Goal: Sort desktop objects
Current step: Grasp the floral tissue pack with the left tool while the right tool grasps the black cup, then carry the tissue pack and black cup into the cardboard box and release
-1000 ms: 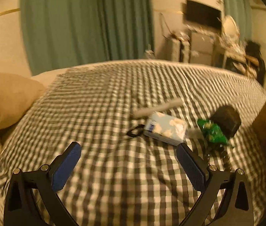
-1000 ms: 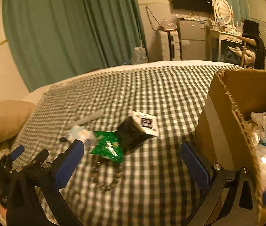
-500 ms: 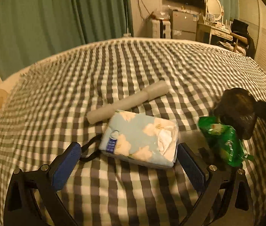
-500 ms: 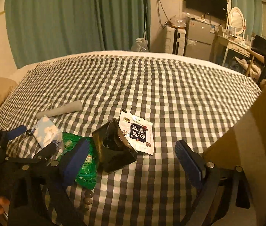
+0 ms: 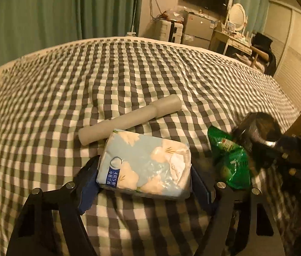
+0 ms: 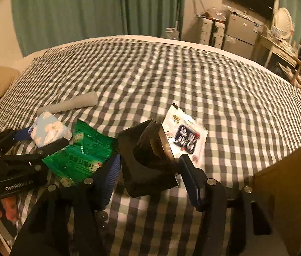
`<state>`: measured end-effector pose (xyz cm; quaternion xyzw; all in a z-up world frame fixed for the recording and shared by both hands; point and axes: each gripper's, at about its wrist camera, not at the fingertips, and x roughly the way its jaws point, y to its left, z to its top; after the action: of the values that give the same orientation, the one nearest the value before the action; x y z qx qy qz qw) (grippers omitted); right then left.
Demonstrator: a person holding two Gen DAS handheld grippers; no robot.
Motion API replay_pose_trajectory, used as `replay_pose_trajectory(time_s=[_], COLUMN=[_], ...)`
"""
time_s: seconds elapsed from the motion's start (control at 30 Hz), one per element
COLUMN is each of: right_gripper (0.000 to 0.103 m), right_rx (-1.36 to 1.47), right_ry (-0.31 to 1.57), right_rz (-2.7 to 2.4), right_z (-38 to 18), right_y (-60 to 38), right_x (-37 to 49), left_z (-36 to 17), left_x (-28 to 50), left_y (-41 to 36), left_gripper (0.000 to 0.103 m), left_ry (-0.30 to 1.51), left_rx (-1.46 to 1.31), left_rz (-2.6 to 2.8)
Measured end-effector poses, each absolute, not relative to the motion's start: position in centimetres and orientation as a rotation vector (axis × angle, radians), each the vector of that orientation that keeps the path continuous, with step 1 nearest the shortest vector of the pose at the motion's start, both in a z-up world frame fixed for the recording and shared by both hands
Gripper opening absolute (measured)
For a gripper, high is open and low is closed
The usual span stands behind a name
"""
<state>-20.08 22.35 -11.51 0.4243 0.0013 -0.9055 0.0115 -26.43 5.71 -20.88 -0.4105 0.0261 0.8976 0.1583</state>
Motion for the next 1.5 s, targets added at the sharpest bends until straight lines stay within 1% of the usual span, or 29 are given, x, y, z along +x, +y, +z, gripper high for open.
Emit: replay_pose_trajectory(time_s=[0.1,0.23,0.27,0.47,0.57,0.8,0.87,1.0,1.07,1.2,1.33,1.5], right_gripper=[0.055,0.047,0.047,0.047,0.047,0.047,0.047,0.047,0.047,0.047,0.047,0.047], right_rx=[1.296,1.251,1.248,1.209,1.168,1.090,1.041,0.925,0.886,0.836,0.810,0.891], right_ry=[-0.076,-0.172,-0.193,-0.186,-0.220,-0.253,-0.287,-0.404,-0.434,-0.469,-0.449,-0.520], right_rz=[-2.827,-2.815,-2.806,-2.798,-2.793,-2.777,-2.770,-2.794,-2.825,-2.891,-2.986,-3.030], right_z=[-10.6,-8.9,-8.5,-6.6,-5.5,-2.8,-1.3,1.5,3.1,6.1,9.2,9.6], right_y=[23.1,23.5,23.5,22.2,21.9,21.0,21.5,23.4,24.8,28.2,32.9,39.6], right_x=[-19.0,-17.0,-16.5,-13.8,-12.3,-8.5,-7.2,-4.4,-3.4,-2.8,-2.1,-1.5], left_z=[-20.1,-18.1,-17.6,-15.9,-15.3,-12.2,-11.4,-9.3,-7.8,-4.4,-1.2,0.4], left_x=[-25.3,-23.4,-22.8,-19.8,-17.9,-13.4,-12.5,-10.9,-10.4,-10.2,-10.6,-11.8], left_y=[5.0,3.3,2.9,0.6,0.2,0.6,0.0,-1.9,-1.7,1.3,6.5,14.2], left_gripper=[0.078,0.078,0.078,0.078,0.078,0.078,0.078,0.078,0.078,0.078,0.078,0.078], left_ry=[0.076,0.007,-0.006,-0.072,-0.051,-0.020,-0.048,-0.164,-0.178,-0.164,-0.175,-0.218], left_rx=[-1.140,-1.085,-1.065,-1.054,-1.060,-0.958,-0.950,-0.954,-0.940,-0.891,-0.849,-0.881], left_rz=[2.591,2.613,2.621,2.630,2.655,2.660,2.667,2.668,2.673,2.621,2.492,2.325])
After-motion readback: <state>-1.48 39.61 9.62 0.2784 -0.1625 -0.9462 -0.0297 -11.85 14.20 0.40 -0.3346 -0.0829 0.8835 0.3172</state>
